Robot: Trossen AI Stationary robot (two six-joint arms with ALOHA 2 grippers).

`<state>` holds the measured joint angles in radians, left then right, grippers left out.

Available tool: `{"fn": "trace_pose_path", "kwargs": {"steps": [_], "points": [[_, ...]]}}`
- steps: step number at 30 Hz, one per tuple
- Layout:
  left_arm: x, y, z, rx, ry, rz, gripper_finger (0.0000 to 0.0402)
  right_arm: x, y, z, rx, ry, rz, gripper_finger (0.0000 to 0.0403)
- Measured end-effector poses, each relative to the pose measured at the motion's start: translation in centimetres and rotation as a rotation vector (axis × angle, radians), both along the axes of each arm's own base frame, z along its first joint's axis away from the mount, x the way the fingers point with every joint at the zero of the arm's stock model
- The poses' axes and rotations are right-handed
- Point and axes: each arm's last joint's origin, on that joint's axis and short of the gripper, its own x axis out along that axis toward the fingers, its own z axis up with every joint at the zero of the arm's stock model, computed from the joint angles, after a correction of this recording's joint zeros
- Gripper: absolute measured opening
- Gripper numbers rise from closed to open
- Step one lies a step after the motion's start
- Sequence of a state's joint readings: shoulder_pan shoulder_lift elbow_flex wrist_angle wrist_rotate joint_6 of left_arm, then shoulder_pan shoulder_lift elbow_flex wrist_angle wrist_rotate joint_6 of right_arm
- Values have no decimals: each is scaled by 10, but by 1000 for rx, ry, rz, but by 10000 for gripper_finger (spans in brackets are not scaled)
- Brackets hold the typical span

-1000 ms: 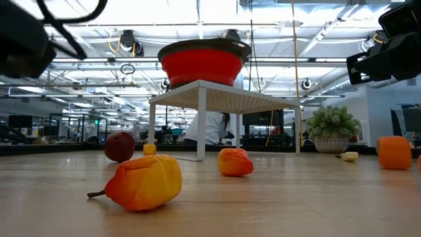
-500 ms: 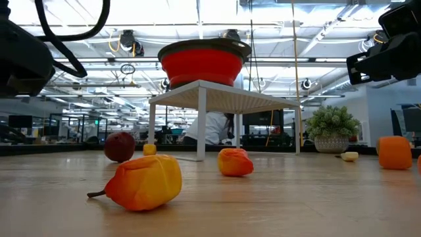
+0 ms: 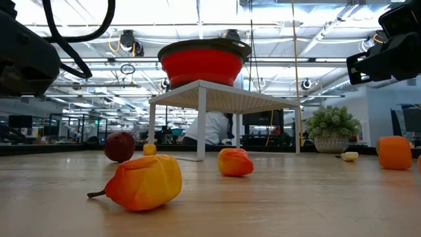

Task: Pick & Place Fruit
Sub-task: Put the pomegranate into the red strainer bowl on the shelf

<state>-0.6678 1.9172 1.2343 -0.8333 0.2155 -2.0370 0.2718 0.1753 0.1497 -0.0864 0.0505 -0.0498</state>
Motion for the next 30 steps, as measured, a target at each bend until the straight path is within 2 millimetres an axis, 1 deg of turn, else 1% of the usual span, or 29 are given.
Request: {"fn": "trace_pose_path", "kwargs": {"steps": [3,6,9,11,14,16,20,24,27,30], "points": [[1,1,10,-17,-39,-18,169,0,0,0,0,0,0,0],[6,2,30,-8,-166,-36,182,0,0,0,0,0,0,0],[10,4,52,78,-364,-71,191,0,0,0,1,0,0,0],[13,7,68,150,-528,-96,192,0,0,0,3,0,0,0],[19,9,90,250,-759,-162,185,0,0,0,3,0,0,0],[23,9,103,316,-883,-216,178,0,0,0,3,0,0,0],[32,7,121,392,-1075,-324,173,0,0,0,4,0,-1,0],[41,1,136,438,-1249,-442,185,0,0,0,4,0,0,0],[47,0,147,488,-1364,-489,190,0,0,0,4,0,-1,0],[52,0,159,552,-1476,-527,182,0,0,0,4,1,0,0]]}}
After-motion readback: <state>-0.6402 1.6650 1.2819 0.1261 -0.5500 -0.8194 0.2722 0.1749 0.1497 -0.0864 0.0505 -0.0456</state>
